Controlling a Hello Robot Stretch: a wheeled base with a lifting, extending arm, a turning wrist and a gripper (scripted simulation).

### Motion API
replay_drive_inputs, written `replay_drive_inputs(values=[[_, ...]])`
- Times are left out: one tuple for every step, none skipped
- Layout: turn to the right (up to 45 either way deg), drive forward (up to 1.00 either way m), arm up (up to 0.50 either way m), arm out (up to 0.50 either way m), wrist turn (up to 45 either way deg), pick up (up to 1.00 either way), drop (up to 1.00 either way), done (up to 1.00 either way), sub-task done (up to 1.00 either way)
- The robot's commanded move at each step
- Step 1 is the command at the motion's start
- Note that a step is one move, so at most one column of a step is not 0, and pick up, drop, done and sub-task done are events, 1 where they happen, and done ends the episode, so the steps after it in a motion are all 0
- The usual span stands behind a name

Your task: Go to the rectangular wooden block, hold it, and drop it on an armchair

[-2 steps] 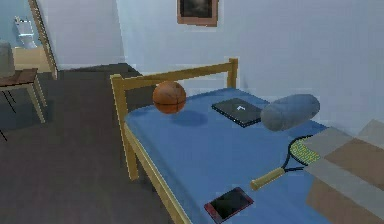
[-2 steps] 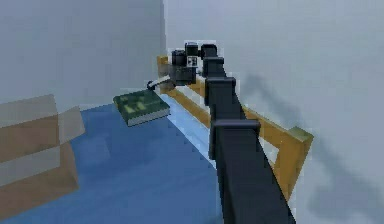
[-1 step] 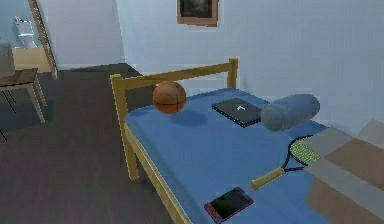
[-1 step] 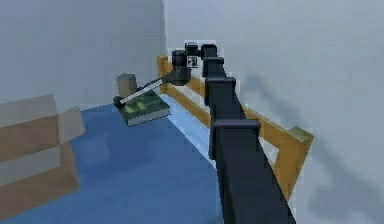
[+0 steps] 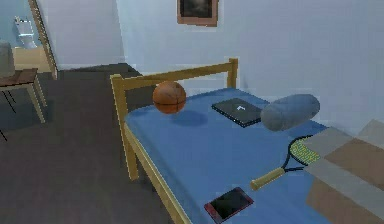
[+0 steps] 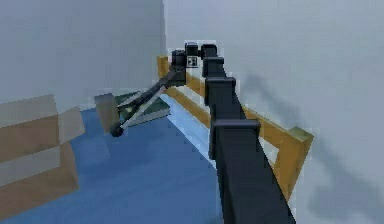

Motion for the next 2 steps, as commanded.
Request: replay_drive_inputs(values=[[0.0, 0.0, 0.0, 0.0, -15.0, 0.0, 0.0, 0.0, 0.0], [0.0, 0.0, 0.0, -0.46, 0.0, 0.0, 0.0, 0.0, 0.0]])
